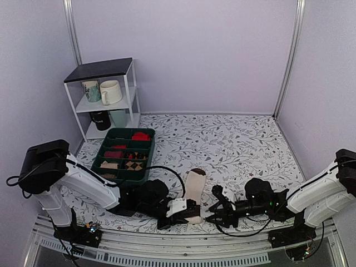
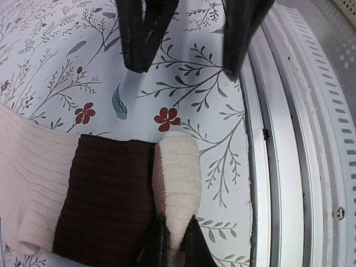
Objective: Roll the socks
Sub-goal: Roll the sock at the center of the board.
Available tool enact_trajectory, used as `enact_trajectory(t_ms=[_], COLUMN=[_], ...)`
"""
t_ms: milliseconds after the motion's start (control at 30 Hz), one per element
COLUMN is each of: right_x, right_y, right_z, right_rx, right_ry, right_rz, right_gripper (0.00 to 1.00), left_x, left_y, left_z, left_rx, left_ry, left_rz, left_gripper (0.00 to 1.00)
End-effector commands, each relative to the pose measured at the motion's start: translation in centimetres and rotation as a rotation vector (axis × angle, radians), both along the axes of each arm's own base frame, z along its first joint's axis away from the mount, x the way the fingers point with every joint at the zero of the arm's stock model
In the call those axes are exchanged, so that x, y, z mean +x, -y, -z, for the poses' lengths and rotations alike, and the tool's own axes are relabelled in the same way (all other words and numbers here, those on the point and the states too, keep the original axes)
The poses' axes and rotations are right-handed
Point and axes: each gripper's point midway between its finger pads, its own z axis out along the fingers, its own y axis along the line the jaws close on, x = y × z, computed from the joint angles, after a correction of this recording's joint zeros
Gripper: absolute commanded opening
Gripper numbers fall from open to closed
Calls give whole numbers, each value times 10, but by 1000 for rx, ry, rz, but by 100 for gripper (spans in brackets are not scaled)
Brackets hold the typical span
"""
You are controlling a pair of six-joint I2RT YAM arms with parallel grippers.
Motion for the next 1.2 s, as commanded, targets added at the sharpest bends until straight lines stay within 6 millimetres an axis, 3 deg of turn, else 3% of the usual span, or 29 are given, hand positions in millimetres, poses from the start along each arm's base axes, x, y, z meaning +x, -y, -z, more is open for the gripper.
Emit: enact_trajectory(t_ms=[0,200,433,667,1033,1167], right_x=[8,3,-12,-22,-10,-10], right_y=[-14,-33,-45,-42,-45,-42], right_z=[-24,-16,3,21,36,45], right_rx=[72,16,-8,-34,-87,-116], right_ry=[291,452,407,324,324,294], right_rz=[2,-74,-194,-203,-146,-133], right_gripper=[50,50,50,48,46,34], left_x=[-24,-24,-23,-22,-23,-24], left_y=[-44,-45,-48,-49,-49,-49], left_z=[54,56,58,59,61,62], left_rx=[249,259,269,272,276,277], left_ry=[-216,-248,-262,-264,-271,-273], left_rz=[-10,-13,-25,-28,-25,-23], left_gripper=[0,0,0,0,0,0])
